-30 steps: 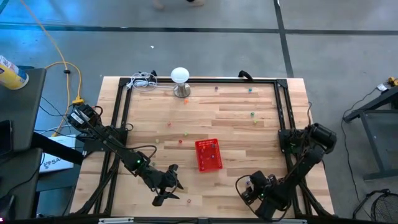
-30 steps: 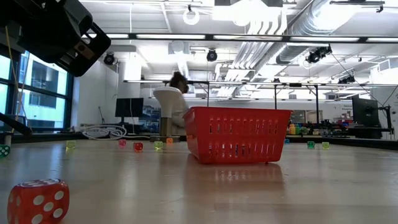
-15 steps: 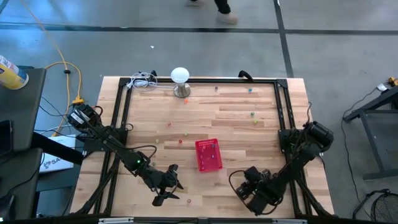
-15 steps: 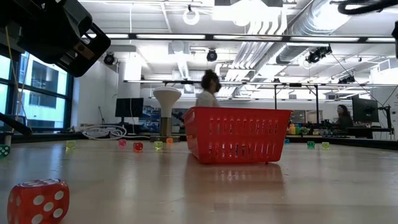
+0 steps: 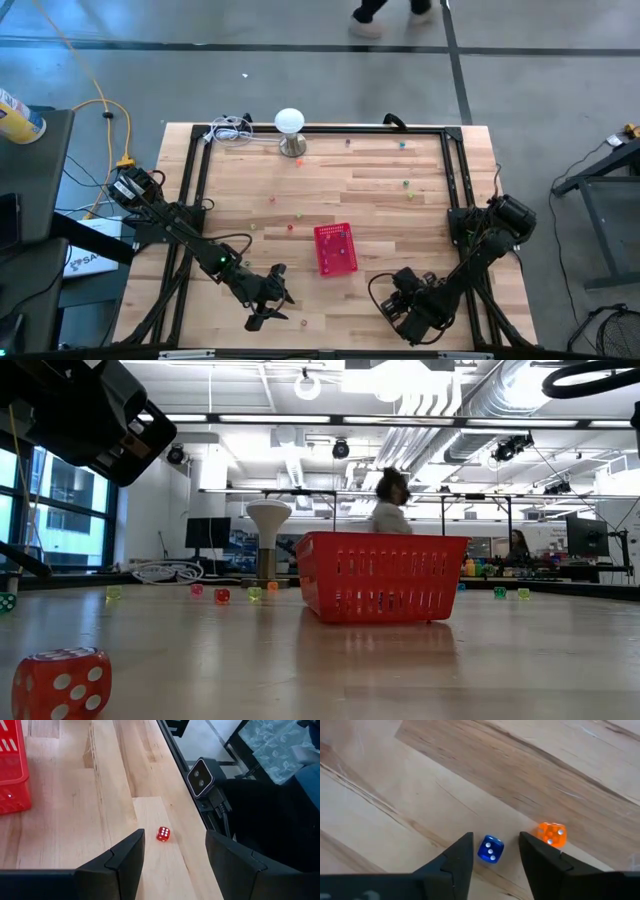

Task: Pick & Place Dice
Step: Put the dark blue die into the red basket

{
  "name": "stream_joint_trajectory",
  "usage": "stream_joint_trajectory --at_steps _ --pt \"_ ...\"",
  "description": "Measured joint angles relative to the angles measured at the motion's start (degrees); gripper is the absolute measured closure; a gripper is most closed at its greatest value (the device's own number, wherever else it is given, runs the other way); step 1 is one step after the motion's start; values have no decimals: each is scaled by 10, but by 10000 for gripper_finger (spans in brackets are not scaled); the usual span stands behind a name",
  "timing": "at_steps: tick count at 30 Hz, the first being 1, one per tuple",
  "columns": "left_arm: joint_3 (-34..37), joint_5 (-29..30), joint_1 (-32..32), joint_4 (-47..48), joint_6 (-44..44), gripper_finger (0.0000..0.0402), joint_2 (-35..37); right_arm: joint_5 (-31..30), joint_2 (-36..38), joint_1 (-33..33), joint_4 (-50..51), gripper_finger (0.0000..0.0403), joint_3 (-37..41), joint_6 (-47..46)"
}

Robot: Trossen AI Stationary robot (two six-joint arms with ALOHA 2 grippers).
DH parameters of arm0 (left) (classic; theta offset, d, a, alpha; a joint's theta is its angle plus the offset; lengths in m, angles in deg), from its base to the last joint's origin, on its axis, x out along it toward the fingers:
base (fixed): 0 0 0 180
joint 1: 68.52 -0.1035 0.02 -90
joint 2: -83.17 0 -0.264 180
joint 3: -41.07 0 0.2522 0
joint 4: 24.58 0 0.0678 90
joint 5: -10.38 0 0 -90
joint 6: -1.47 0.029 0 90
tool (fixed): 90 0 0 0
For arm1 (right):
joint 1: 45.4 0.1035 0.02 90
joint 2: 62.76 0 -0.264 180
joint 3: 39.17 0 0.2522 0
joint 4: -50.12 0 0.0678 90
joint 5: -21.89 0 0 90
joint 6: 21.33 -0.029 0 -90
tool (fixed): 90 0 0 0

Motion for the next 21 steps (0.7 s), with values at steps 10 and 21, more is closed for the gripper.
stream_joint_trajectory --at_steps 10,21 --pt "0 0 0 -1 0 198 0 -3 0 0 -1 318 0 13" --pt "0 0 0 8 0 198 0 -46 -1 0 -19 370 0 49"
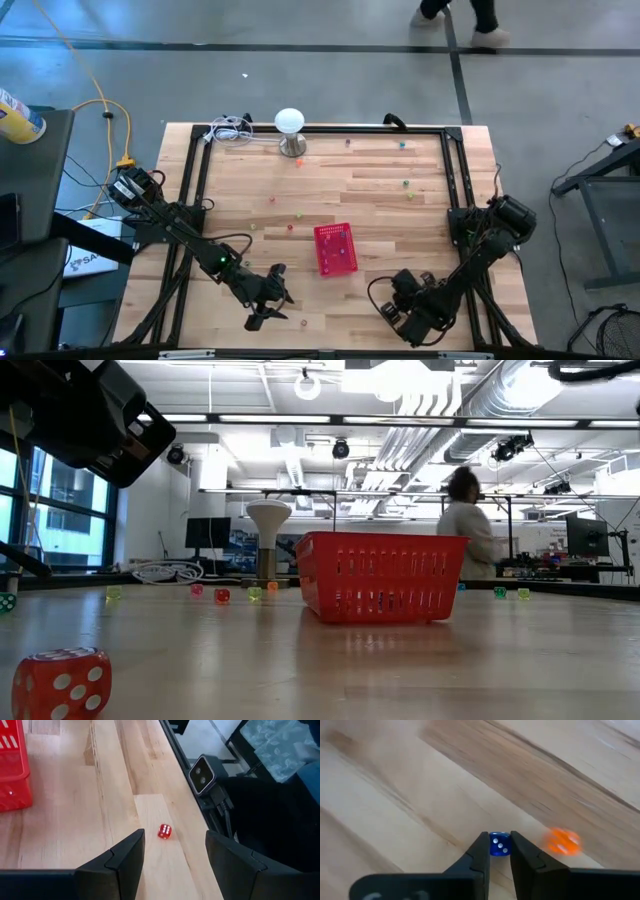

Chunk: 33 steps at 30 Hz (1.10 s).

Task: Pick & Place Dice
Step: Put the dark blue die into the red basket

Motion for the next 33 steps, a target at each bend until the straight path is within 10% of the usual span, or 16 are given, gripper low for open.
stream_joint_trajectory --at_steps 14,21,33 --pt "0 -41 -2 24 0 198 0 -221 0 -82 -254 370 -45 432" --pt "0 -33 -17 24 0 198 0 -187 0 -191 -297 349 -44 532" --pt "0 -34 -17 44 -19 198 0 -150 0 -252 -301 202 -44 564"
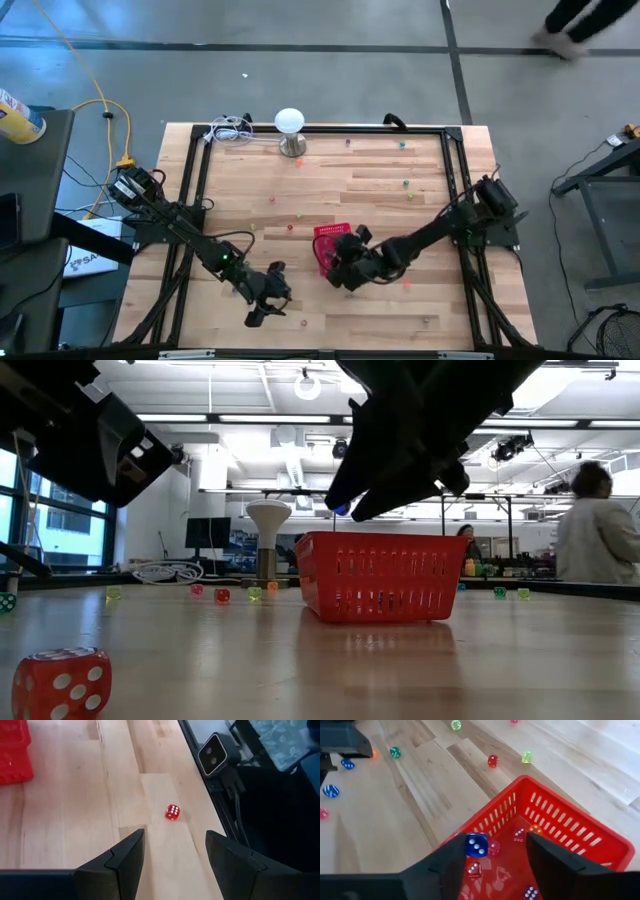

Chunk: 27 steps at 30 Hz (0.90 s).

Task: Pick & Place Dice
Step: Put the dark blue die into the red basket

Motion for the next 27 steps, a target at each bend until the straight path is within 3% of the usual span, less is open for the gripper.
stream_joint_trajectory --at_steps 5,16,27 --pt "0 19 0 0 -10 198 0 0 0 0 0 172 0 6" --pt "0 232 -36 -46 38 198 0 -5 0 9 -3 170 0 -10" --pt "0 228 -127 -154 76 198 -41 -10 0 11 -16 172 0 3"
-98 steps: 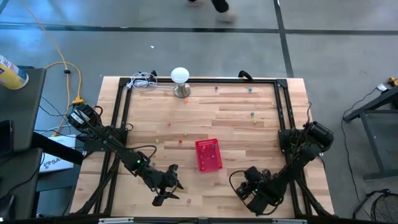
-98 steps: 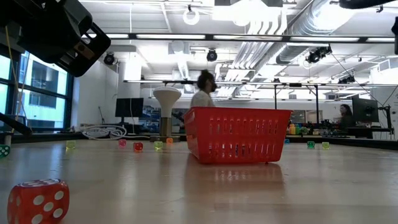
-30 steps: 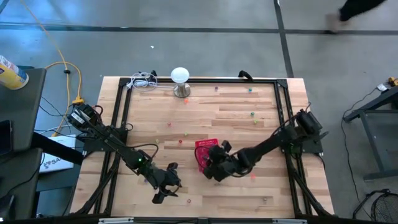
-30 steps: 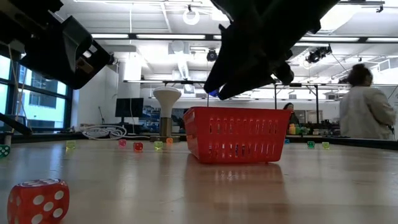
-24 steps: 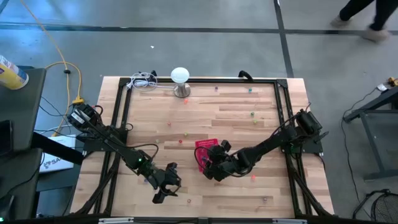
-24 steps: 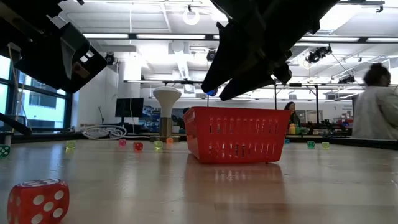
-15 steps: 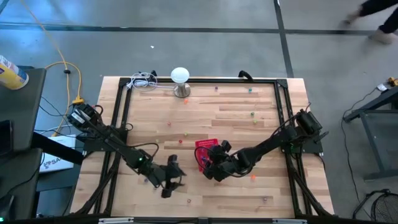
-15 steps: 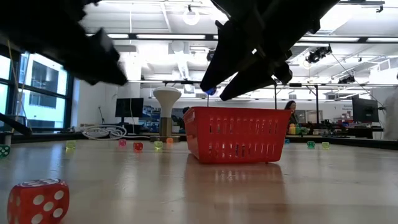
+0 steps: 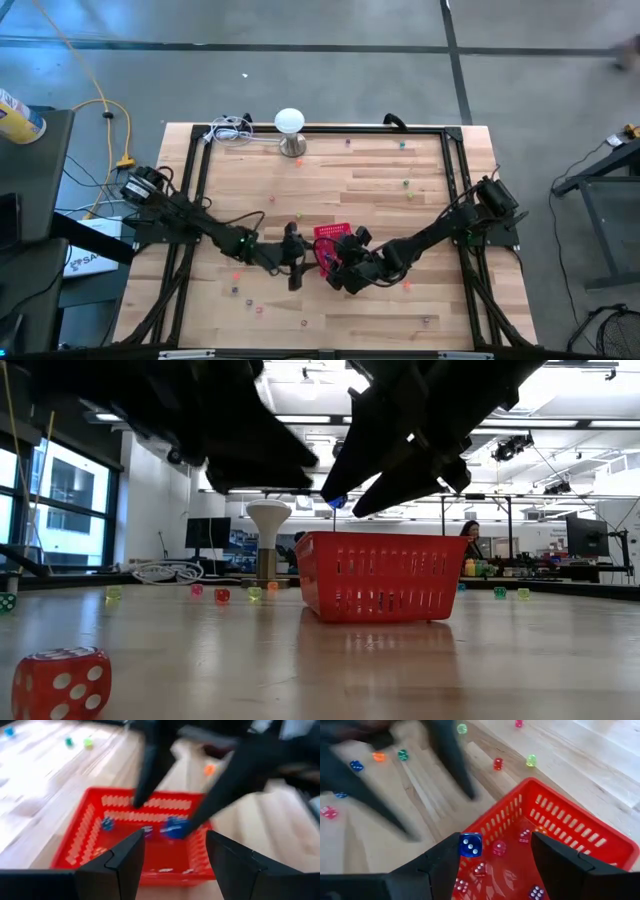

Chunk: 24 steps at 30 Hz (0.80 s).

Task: Pick & Place Dice
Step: Put the dark blue die into the red basket

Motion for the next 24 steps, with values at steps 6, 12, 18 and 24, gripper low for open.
stream_joint_trajectory --at_steps 6,12,18,24 --pt "0 -28 -29 -19 -15 198 -22 -2 0 7 -13 172 1 34" --pt "0 -40 -30 -24 -10 198 -23 -2 0 9 -15 172 2 34" --pt "2 -39 -27 -51 1 198 -20 -5 1 12 -20 172 2 33" --pt "2 -37 -34 -75 39 198 -20 -8 1 12 -16 172 1 33"
